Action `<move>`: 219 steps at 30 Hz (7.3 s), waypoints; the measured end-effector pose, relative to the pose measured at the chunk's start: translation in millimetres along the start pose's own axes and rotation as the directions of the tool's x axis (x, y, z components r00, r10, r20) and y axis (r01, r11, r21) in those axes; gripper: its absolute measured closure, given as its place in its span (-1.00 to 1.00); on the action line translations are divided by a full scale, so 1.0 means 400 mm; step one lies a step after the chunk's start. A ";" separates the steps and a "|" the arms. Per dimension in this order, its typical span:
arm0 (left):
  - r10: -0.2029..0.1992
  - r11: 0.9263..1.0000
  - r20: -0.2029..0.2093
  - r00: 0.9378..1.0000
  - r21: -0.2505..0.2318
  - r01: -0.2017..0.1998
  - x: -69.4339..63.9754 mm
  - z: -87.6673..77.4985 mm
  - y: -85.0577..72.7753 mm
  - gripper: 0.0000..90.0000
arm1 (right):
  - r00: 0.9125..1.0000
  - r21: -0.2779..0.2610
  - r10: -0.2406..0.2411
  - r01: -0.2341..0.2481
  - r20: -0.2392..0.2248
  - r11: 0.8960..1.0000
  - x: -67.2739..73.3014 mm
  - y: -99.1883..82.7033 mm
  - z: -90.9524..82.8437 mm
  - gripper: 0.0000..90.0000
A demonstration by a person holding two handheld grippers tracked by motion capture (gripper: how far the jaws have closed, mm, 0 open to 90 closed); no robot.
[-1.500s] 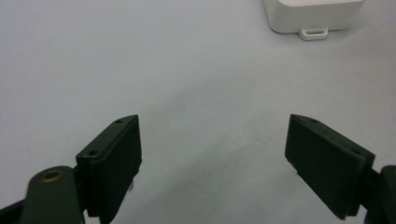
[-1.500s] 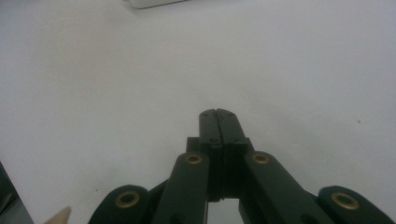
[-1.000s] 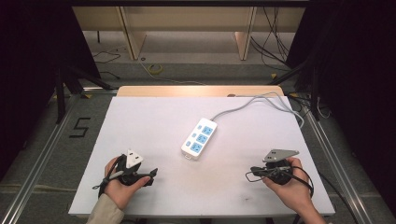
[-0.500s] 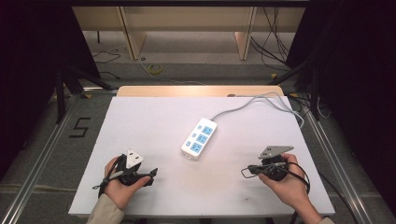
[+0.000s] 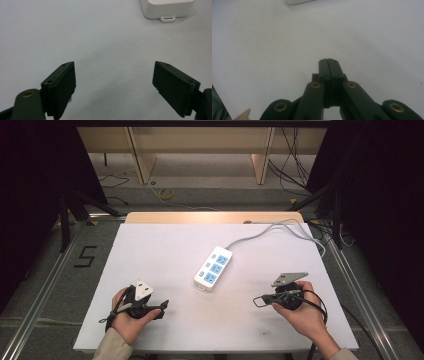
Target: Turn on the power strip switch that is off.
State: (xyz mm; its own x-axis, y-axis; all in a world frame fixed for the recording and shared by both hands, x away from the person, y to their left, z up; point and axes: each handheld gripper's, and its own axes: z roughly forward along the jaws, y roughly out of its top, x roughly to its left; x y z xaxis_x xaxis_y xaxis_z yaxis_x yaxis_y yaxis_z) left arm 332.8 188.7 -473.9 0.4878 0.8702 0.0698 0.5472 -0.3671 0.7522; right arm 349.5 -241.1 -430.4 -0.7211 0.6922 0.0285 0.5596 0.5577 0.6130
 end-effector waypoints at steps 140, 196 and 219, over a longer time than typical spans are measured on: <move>0.010 1.000 -0.010 1.000 -0.026 -0.010 0.002 -0.003 0.005 -0.51 | 0.991 0.090 -0.121 0.125 -0.052 0.988 0.042 0.315 0.180 1.00; 0.009 1.000 -0.011 1.000 -0.028 -0.009 0.004 -0.004 0.005 -0.52 | 0.988 0.129 -0.132 0.142 -0.080 0.981 0.077 0.409 0.286 1.00; 0.004 1.000 -0.006 1.000 -0.028 -0.004 0.004 -0.002 0.005 -0.52 | 0.986 0.149 -0.139 0.151 -0.087 0.977 0.093 0.437 0.326 1.00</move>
State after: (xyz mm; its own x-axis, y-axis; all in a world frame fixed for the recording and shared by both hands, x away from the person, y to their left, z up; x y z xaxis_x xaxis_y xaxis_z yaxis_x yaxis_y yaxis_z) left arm 334.2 189.7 -471.7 0.4861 0.8705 0.0768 0.5255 -0.3614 0.7702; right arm 473.8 -58.1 -424.9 -0.8248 0.5654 0.0112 0.4987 0.7178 0.4859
